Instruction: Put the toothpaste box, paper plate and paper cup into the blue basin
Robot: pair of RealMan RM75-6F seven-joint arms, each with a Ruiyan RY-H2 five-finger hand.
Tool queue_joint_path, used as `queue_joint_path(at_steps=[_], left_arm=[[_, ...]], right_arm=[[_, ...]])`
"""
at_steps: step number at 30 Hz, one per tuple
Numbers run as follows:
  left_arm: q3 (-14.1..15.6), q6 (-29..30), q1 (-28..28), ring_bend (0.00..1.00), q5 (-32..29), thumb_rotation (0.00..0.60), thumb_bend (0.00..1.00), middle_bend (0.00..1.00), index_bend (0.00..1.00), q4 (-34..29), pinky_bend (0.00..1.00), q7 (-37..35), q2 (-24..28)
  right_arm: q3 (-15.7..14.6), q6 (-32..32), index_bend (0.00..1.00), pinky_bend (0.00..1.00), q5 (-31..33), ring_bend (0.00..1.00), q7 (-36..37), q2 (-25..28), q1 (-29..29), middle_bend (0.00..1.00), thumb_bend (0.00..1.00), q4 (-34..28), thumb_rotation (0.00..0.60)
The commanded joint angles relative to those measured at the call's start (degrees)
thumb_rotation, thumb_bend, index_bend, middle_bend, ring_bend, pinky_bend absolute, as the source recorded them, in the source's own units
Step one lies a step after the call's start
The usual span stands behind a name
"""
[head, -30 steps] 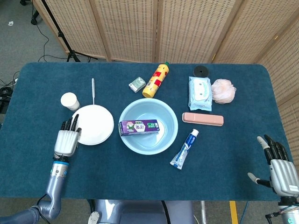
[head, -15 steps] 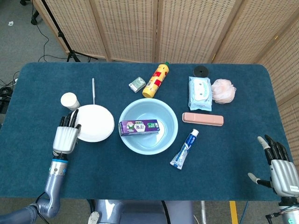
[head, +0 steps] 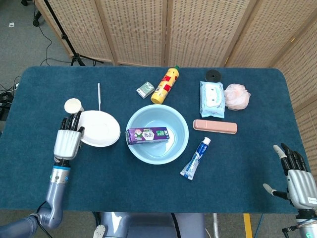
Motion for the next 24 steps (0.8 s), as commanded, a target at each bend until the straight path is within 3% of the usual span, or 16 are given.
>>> queue_joint_path(at_steps=[1,24], left_arm=[[-0.5,0.4,-0.4,0.14,0.3,0.600,0.43,0.13,0.69,-0.8,0.20,0.4,0.7],[-8.6,3.3,-6.8,0.15,1.9,0.600,0.43,0.15,0.71,-17.7,0.20,8.3,7.5]], right_arm=[[0.0,0.0,0.00,0.00,0.0,0.00,0.0,0.0,0.0,0.00,0.13,0.0,0.600],[0.2,0.2,0.00,0.00,0.2,0.00,1.5,0.5,-0.2,0.00,0.13,0.1,0.600]])
